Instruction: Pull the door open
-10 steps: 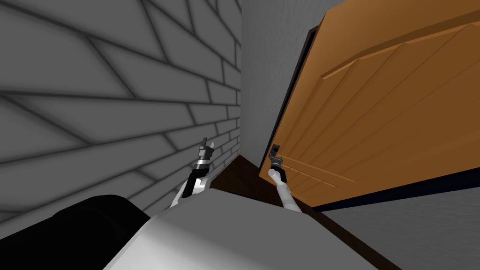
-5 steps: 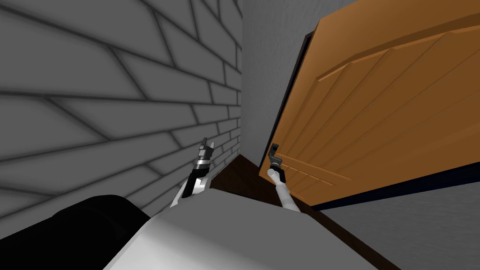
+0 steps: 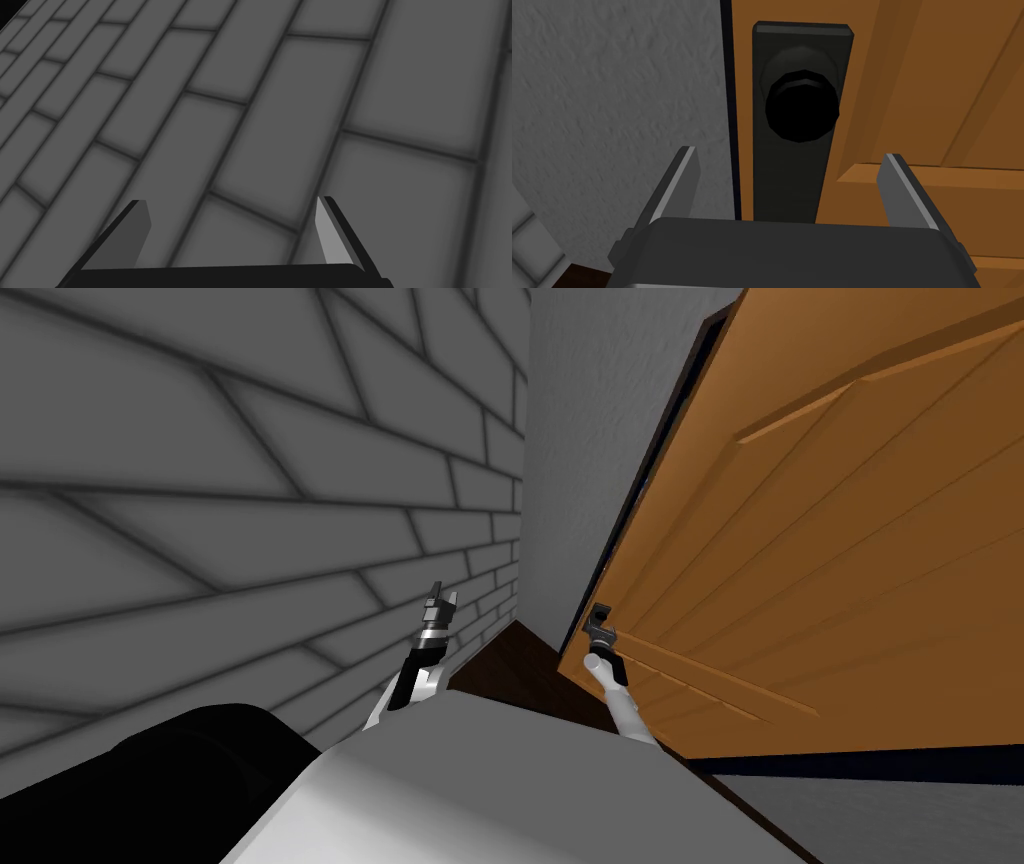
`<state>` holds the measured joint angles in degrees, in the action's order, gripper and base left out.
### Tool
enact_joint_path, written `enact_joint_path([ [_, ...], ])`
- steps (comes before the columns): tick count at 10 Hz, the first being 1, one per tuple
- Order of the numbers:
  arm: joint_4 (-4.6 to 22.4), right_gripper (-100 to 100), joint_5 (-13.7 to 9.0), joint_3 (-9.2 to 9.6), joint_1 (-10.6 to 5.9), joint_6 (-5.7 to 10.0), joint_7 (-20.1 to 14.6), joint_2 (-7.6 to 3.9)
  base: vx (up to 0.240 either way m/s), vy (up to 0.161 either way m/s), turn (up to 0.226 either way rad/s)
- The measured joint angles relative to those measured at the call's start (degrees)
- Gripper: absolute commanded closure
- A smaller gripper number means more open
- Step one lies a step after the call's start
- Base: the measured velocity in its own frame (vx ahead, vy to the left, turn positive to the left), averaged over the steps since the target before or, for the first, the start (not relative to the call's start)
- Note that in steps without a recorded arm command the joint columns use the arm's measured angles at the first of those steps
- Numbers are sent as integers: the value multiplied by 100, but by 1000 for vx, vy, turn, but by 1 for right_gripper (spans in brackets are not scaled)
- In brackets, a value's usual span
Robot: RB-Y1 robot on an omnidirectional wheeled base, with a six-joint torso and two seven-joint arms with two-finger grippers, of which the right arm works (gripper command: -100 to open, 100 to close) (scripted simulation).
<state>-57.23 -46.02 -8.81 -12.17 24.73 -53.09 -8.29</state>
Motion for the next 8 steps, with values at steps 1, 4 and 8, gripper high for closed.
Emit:
enact_joint_path([
  [1, 163, -100, -7, 14, -60, 65, -94, -98, 106, 6, 96],
  [4, 128, -100, -86, -44, 91, 21, -354, -438, 137, -18, 92],
  [8, 265, 100, -90, -14, 73, 92, -504, -582, 3, -5, -4],
])
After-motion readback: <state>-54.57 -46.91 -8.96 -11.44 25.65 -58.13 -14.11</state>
